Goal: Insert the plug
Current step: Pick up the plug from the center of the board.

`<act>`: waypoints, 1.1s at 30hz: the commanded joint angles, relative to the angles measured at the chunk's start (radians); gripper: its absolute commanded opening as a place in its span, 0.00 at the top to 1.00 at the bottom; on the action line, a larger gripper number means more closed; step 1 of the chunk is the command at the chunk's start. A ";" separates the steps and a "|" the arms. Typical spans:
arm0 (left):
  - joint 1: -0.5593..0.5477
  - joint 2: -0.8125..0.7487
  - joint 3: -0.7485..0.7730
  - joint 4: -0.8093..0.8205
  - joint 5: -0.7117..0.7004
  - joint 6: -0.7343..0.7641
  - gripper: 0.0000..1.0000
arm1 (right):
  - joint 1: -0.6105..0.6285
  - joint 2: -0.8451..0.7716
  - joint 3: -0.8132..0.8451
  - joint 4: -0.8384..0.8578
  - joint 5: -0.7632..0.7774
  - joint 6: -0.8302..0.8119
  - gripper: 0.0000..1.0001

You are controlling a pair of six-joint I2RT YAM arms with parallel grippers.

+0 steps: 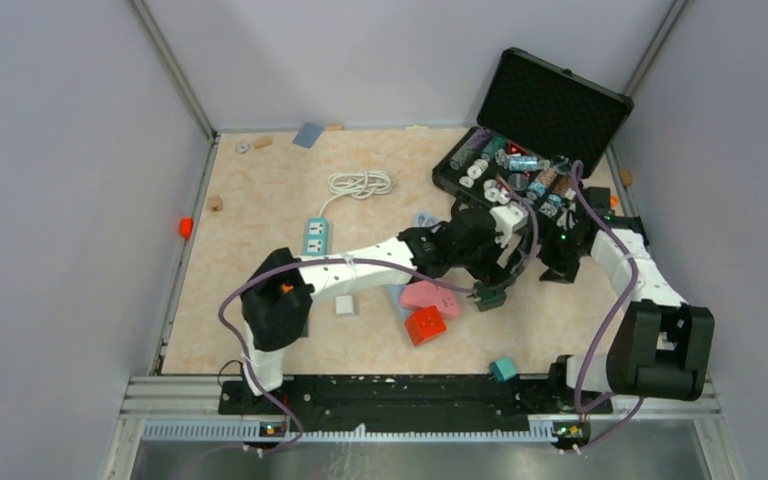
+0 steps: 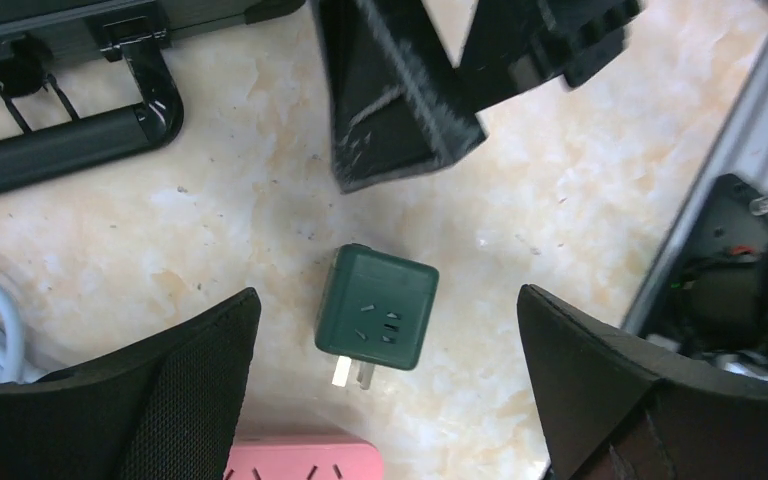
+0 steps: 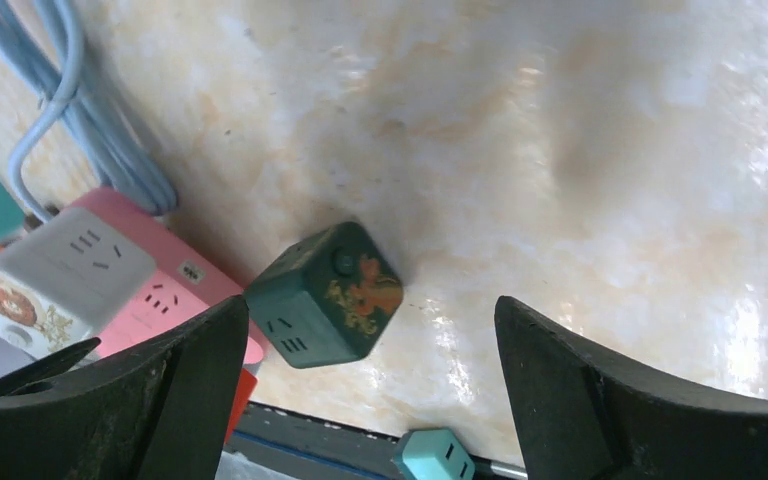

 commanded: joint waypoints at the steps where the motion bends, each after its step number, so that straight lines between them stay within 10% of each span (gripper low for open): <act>1: -0.055 0.086 0.100 -0.108 -0.152 0.182 0.03 | -0.118 -0.066 -0.081 -0.011 -0.065 0.076 0.11; 21: -0.078 0.341 0.261 -0.246 -0.154 0.280 0.12 | -0.129 -0.021 -0.096 0.000 -0.017 0.035 0.11; 33: -0.076 0.244 0.316 -0.209 -0.270 0.275 0.71 | -0.121 0.005 0.017 -0.004 -0.092 0.057 0.11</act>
